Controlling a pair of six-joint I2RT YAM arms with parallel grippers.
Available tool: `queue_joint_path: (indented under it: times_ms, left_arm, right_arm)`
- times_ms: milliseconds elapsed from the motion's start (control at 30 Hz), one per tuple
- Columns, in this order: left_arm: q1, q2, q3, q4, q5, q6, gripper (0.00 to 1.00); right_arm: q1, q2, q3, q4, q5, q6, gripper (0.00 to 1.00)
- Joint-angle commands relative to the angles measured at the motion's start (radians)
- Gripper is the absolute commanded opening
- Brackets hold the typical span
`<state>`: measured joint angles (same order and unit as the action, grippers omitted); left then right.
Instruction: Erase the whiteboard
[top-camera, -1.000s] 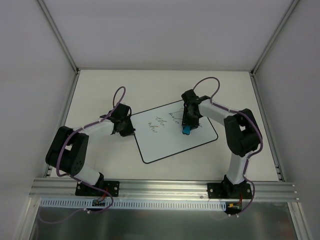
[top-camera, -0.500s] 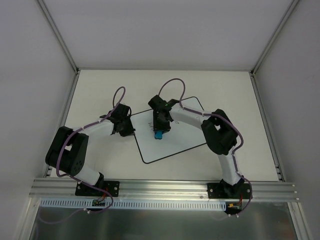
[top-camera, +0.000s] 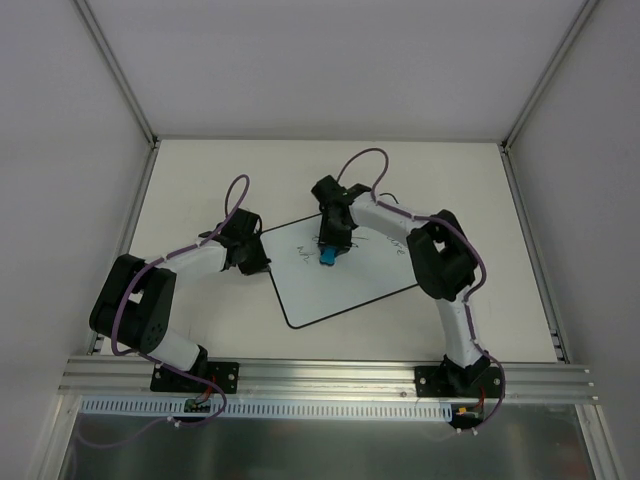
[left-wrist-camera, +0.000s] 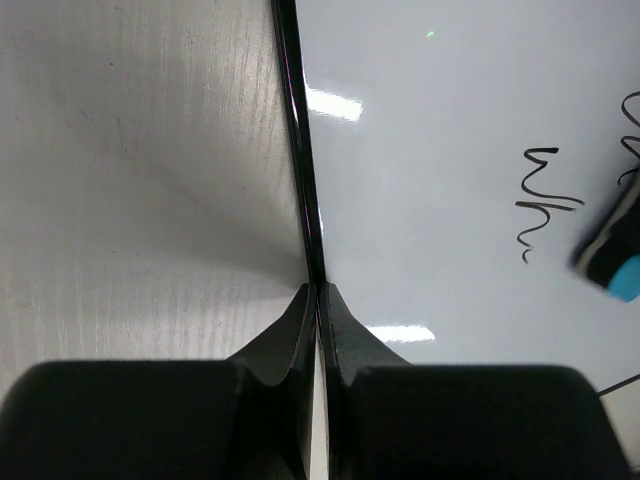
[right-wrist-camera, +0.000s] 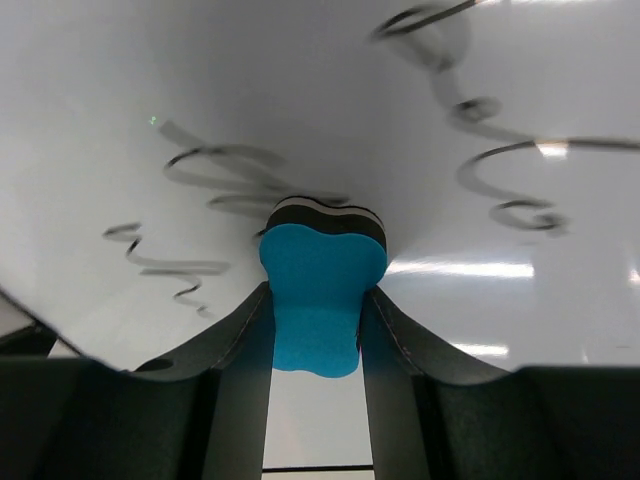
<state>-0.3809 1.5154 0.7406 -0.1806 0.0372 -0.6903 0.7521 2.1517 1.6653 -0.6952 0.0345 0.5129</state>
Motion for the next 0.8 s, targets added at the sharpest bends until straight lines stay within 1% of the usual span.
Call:
queue_joint_path:
  times_ms: [0, 33, 167, 333, 433, 567, 767]
  left_arm:
    - [-0.021, 0.029, -0.047, -0.126, 0.009, 0.003, 0.0]
    - [-0.021, 0.031, -0.049, -0.125, 0.01, 0.003, 0.0]
    - [-0.019, 0.029, -0.053, -0.126, 0.016, 0.003, 0.0]
    - [-0.021, 0.025, -0.056, -0.126, 0.023, 0.006, 0.0]
    - [-0.023, 0.025, -0.055, -0.126, 0.027, 0.005, 0.0]
    - [-0.029, 0.026, -0.052, -0.125, 0.032, 0.002, 0.0]
    - [-0.032, 0.022, -0.049, -0.126, 0.03, -0.002, 0.0]
  right_arm:
    - [-0.141, -0.058, -0.07, -0.075, 0.09, -0.011, 0.0]
    - [-0.187, -0.071, -0.081, -0.078, 0.096, -0.017, 0.0]
    - [-0.266, -0.082, -0.118, -0.095, 0.13, -0.037, 0.0]
    - [-0.275, -0.05, -0.089, -0.098, 0.111, -0.057, 0.0]
    - [-0.238, -0.009, -0.044, -0.105, 0.082, -0.065, 0.0]
    - [-0.133, 0.057, 0.088, -0.125, 0.029, -0.07, 0.0]
    - [0.015, 0.175, 0.237, -0.153, -0.024, -0.031, 0.0]
